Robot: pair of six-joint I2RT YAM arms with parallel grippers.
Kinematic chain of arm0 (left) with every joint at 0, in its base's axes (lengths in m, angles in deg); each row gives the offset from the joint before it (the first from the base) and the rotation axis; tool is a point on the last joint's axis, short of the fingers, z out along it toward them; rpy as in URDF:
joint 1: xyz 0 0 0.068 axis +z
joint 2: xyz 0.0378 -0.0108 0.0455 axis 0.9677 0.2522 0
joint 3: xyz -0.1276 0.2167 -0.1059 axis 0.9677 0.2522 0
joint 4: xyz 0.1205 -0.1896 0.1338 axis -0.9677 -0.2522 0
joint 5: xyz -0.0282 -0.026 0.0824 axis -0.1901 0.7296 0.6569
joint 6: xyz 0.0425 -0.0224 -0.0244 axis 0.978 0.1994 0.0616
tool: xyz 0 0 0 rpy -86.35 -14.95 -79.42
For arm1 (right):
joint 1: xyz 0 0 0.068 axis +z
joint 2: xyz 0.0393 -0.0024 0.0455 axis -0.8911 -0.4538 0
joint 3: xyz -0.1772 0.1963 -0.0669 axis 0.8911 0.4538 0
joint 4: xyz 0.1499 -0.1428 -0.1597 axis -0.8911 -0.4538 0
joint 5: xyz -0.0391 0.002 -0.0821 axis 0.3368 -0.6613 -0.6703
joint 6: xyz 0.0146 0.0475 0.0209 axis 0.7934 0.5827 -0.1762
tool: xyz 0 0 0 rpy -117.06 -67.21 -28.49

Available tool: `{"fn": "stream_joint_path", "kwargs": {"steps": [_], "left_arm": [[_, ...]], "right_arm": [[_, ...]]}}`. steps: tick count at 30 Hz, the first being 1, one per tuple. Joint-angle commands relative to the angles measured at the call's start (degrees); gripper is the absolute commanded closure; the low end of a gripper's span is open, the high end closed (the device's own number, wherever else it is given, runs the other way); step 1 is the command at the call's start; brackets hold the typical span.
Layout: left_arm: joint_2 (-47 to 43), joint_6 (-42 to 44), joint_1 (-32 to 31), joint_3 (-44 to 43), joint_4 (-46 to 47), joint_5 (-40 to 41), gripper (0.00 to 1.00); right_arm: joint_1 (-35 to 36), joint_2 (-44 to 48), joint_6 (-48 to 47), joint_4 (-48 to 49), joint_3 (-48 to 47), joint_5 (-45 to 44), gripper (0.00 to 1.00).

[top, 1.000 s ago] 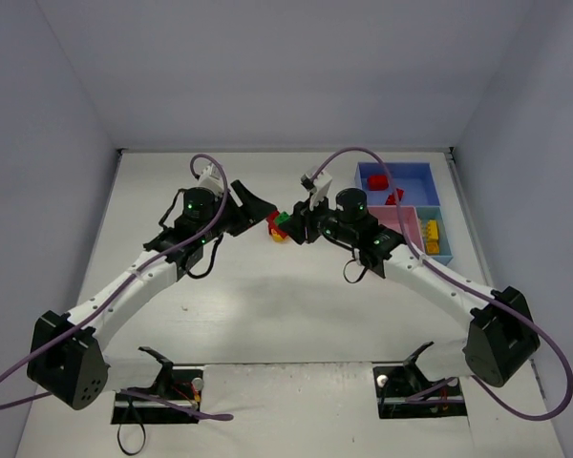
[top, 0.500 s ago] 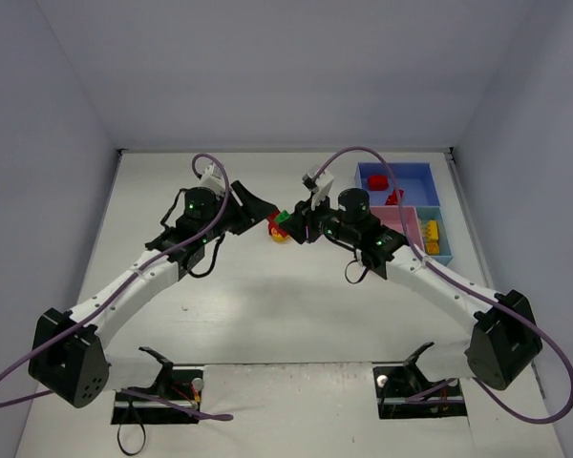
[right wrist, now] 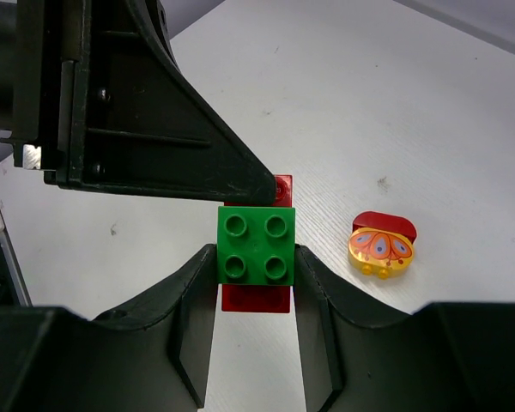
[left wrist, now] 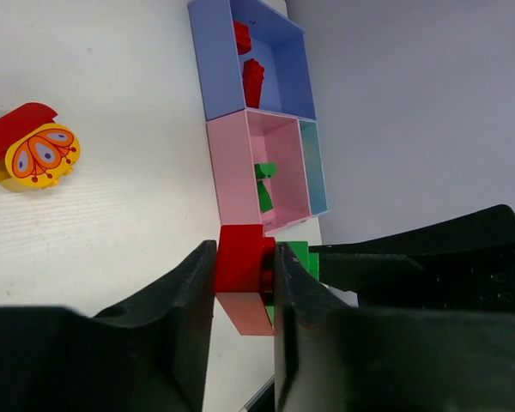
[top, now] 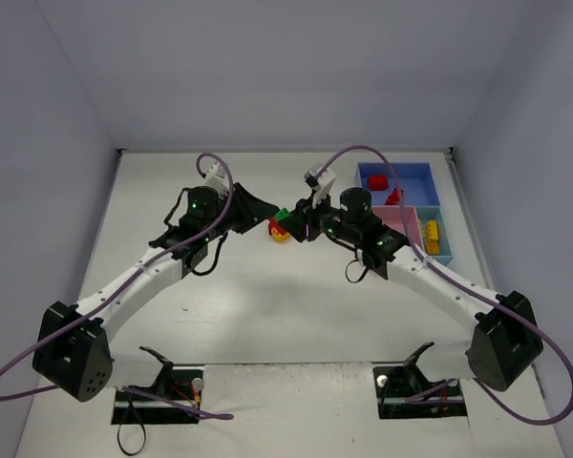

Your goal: Sort the legos into containers by color

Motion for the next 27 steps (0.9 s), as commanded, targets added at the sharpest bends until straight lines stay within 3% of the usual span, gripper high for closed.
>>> {"fn": "stream_joint_path", "kwargs": {"steps": [1, 4, 12, 20, 23, 27], "left_arm": [[-0.1, -0.2, 0.04, -0.41, 5.6, -1.43, 0.84], [-0.45, 1.91, -0.4, 0.12, 5.07, -0.55, 1.0], [-2.21, 14.11, -2.95, 0.38, -4.86, 6.38, 1.0], [-3.0, 17.47, -2.95, 2.93, -8.03, 9.47, 1.0], [-3.44, 16.77, -2.95, 2.76, -7.76, 9.38, 1.0], [-4.06, 15.89, -2.95, 1.35, -7.5, 8.51, 1.0]], "right_arm": [[0.4, 1.89, 0.82, 7.18, -1.61, 1.11, 1.0], [0.32, 1.89, 0.99, 7.27, -1.88, 0.49, 1.0], [0.14, 2.77, 0.03, 5.6, -3.02, -1.7, 1.0], [-2.75, 6.63, -1.38, 2.54, -2.85, -5.57, 1.0], [-5.12, 7.78, -2.78, -3.42, -3.11, -12.06, 1.0], [-14.94, 10.06, 0.63, -10.56, 0.14, -26.09, 1.0]]}}
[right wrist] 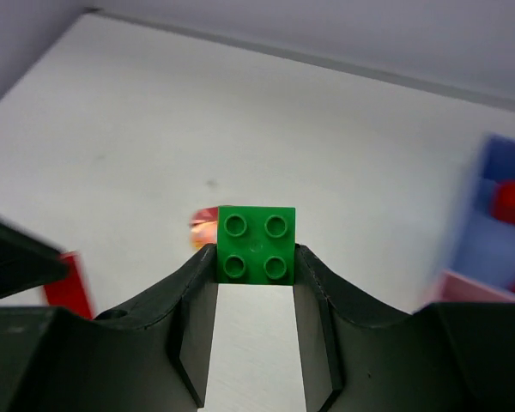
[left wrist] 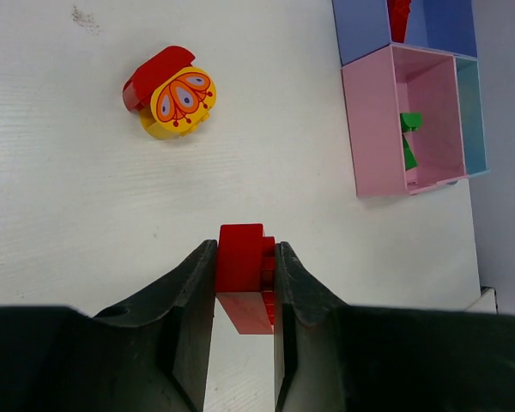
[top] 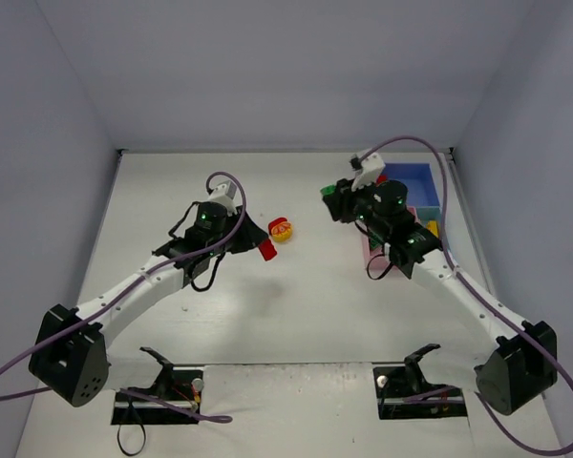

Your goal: Sort the legos into containers by color

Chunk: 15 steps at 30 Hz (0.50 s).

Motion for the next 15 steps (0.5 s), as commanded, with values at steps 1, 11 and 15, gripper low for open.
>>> {"fn": "stream_joint_path", "kwargs": {"steps": [1, 11, 15], "left_arm": [[-2.61, 0.2, -0.33, -3.22, 2.62, -0.17, 1.0], [-0.07, -3.67, -0.33, -6.03, 5.96, -6.68, 1.0], [0.29, -4.2, -0.33, -7.08, 6.49, -7.56, 1.0]], "right_arm": [[-8.48, 3.44, 4.45, -5.12, 1.93, -15.07, 1.0], [-23.35, -4.01, 10.54, -11.99, 5.64, -13.25, 0.88], [-23.44, -8.58, 10.29, -11.91, 4.41, -13.51, 0.64]]}}
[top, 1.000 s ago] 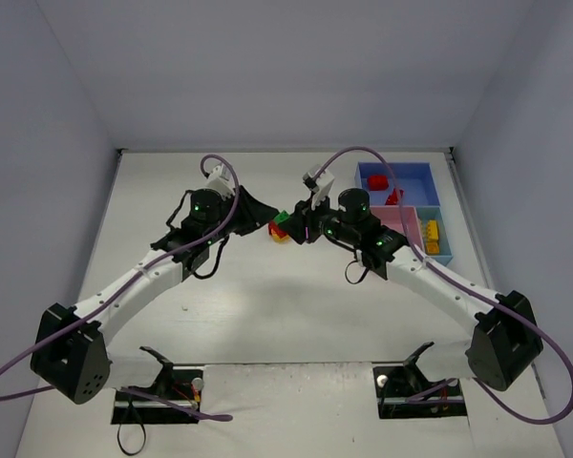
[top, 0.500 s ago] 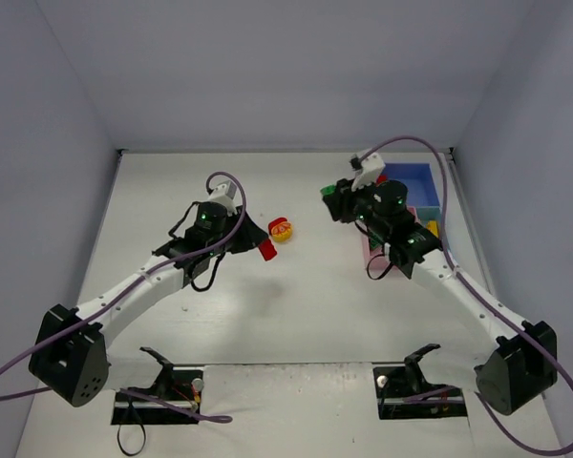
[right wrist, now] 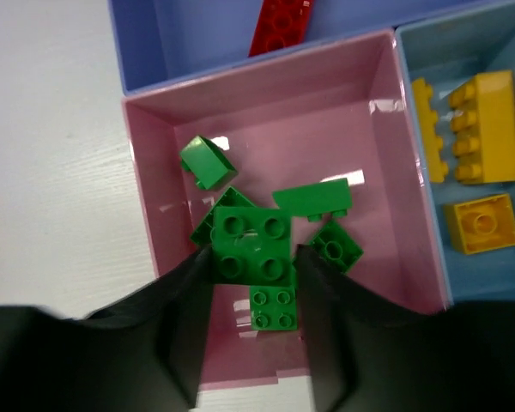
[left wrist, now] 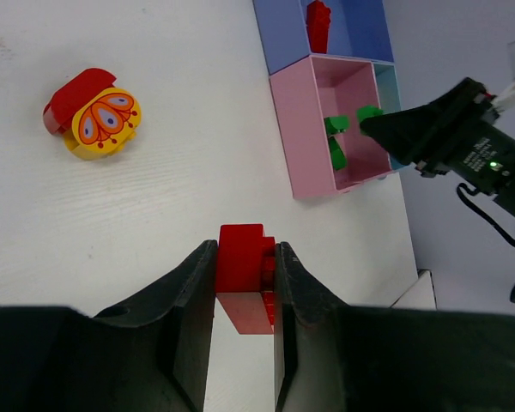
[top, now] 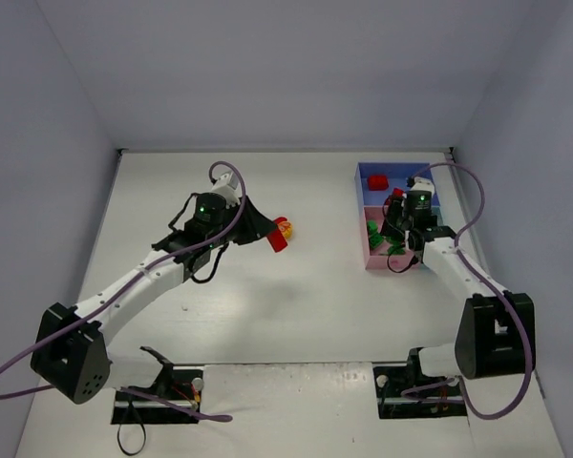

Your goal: Sort the legos into containers by color

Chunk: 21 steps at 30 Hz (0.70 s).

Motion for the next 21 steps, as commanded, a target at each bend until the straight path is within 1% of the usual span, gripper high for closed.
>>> {"fn": "stream_joint_path", "kwargs": {"steps": [1, 2, 3, 4, 6, 8, 9, 11, 12, 14, 15, 16, 19, 21], "left_arm": [[-0.09, -1.25, -0.24, -4.35, 4.3, -2.38, 1.0], [0.0, -1.51, -0.33, -4.53, 4.21, -2.55, 1.0], [0.0, -1.6, -0.33, -4.79, 4.13, -2.64, 1.0], [0.18, -1.69, -0.33, -5.06, 4.13, -2.64, 1.0], [0.18, -1.95, -0.33, -5.24, 4.39, -2.73, 1.0], [0.44, -2.39, -0.33, -5.67, 4.39, -2.73, 1.0], [0.44, -2.48, -0.33, -5.85, 4.22, -2.82, 1.0], [1.06, -3.09, -0.33, -6.46, 4.21, -3.26, 1.0], [1.32, -3.36, -0.33, -6.73, 4.39, -3.43, 1.0], [2.2, -3.8, -0.33, -7.78, 4.39, -3.87, 1.0], [2.81, -3.97, -0.24, -8.13, 4.3, -4.05, 1.0], [3.08, -4.06, -0.33, -8.57, 4.21, -4.05, 1.0], [3.87, -4.85, -0.33, -9.89, 4.04, -4.31, 1.0], [4.31, -5.12, -0.24, -10.51, 4.3, -4.14, 1.0]], "right_arm": [[-0.07, -3.21, 0.69, 1.32, -3.42, -0.66, 0.53], [-0.16, -3.83, 0.25, 1.32, -3.77, 0.39, 0.48], [-0.07, -4.54, -0.45, 1.32, -4.56, 0.83, 0.38], [-0.07, -4.63, -0.63, 1.23, -4.83, 0.92, 0.35], [0.1, -3.5, -1.77, 1.41, -5.44, 4.26, 0.27], [1.06, -2.09, -3.09, 2.02, -5.62, 6.36, 0.26], [1.77, -0.08, -3.88, 3.41, -5.45, 9.59, 0.26], [3.87, 2.21, -6.69, 5.53, -4.83, 13.3, 0.26], [6.84, 4.66, -7.74, 7.63, -4.65, 16.71, 0.26], [10.11, 6.44, -11.16, 9.22, -4.56, 20.85, 0.26], [12.91, 7.84, -12.14, 10.27, -4.91, 25.4, 0.26], [14.15, 8.28, -12.84, 10.54, -5.26, 27.36, 0.26], [18.19, 8.99, -13.29, 11.16, -7.46, 31.94, 0.25], [21.53, 8.9, -13.03, 12.04, -7.99, 32.04, 0.23]]}}
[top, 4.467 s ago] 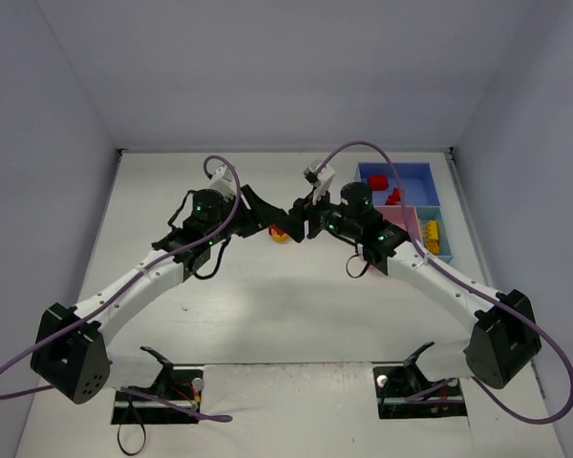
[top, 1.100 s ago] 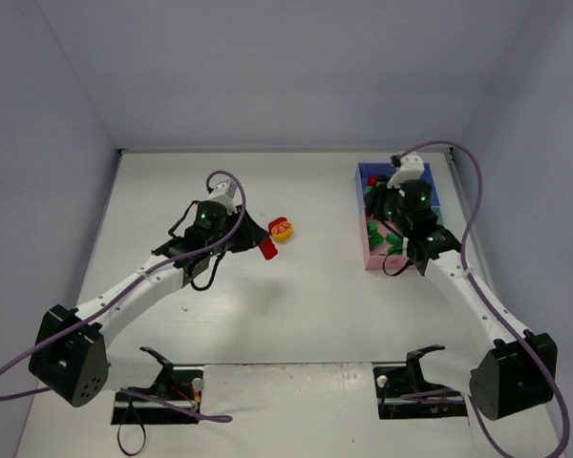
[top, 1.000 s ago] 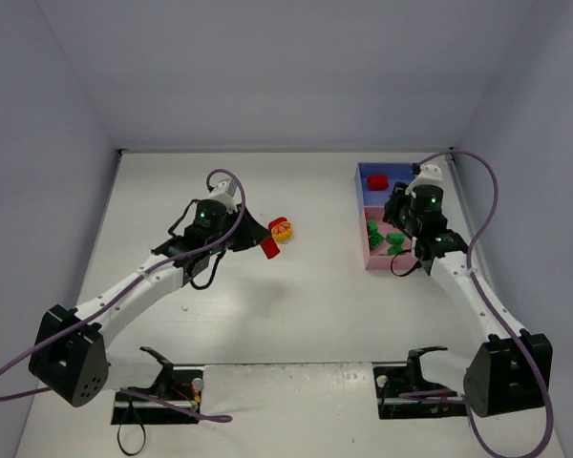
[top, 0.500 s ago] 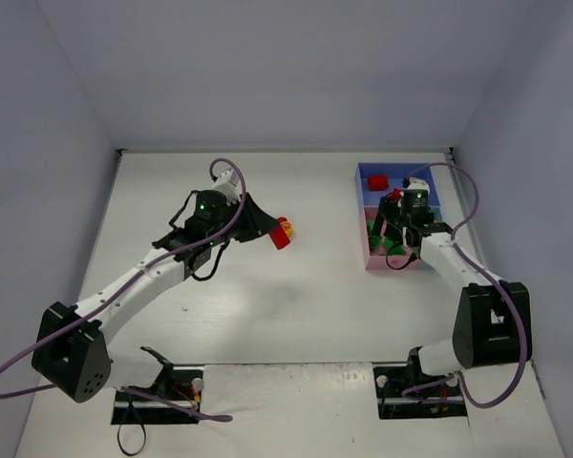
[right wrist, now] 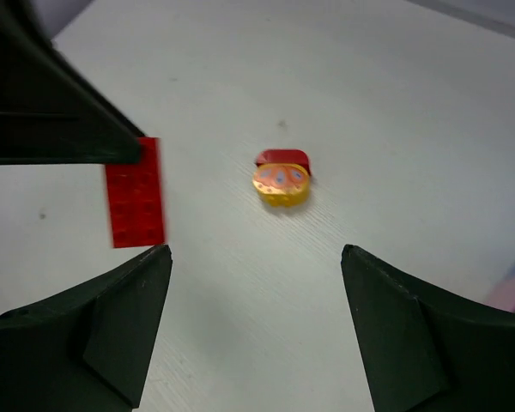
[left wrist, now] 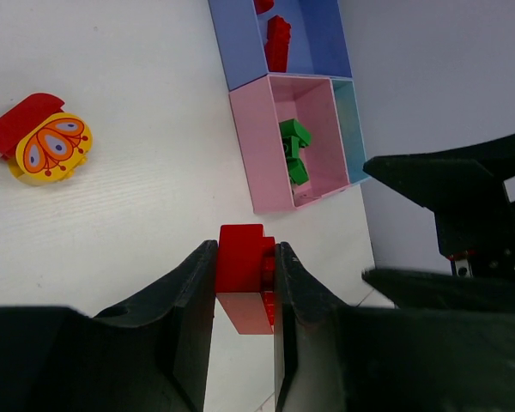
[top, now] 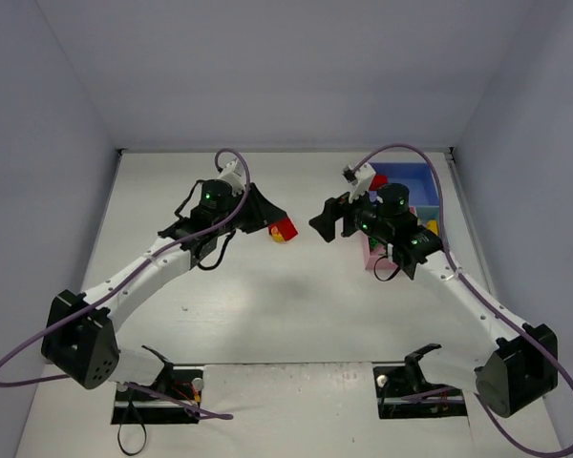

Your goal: Sort the legos into containers by color

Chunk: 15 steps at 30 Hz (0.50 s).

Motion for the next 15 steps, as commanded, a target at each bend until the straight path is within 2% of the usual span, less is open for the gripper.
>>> {"fn": "stream_joint_path", "kwargs": {"steps": [1, 10, 15], "left_arm": [[-0.41, -1.49, -0.26, -3.84, 3.86, -0.92, 1.0], [-0.59, -1.84, -0.35, -4.64, 4.74, -0.75, 1.0], [-1.55, -1.67, -0.35, -4.02, 5.01, -0.66, 1.0]], "right_arm": [[4.17, 0.71, -1.79, 5.9, -3.18, 6.2, 0.23], [10.67, -4.82, -0.21, 8.8, -5.47, 5.5, 0.22], [12.08, -8.25, 0.23, 10.29, -6.87, 4.8, 0.31]]}}
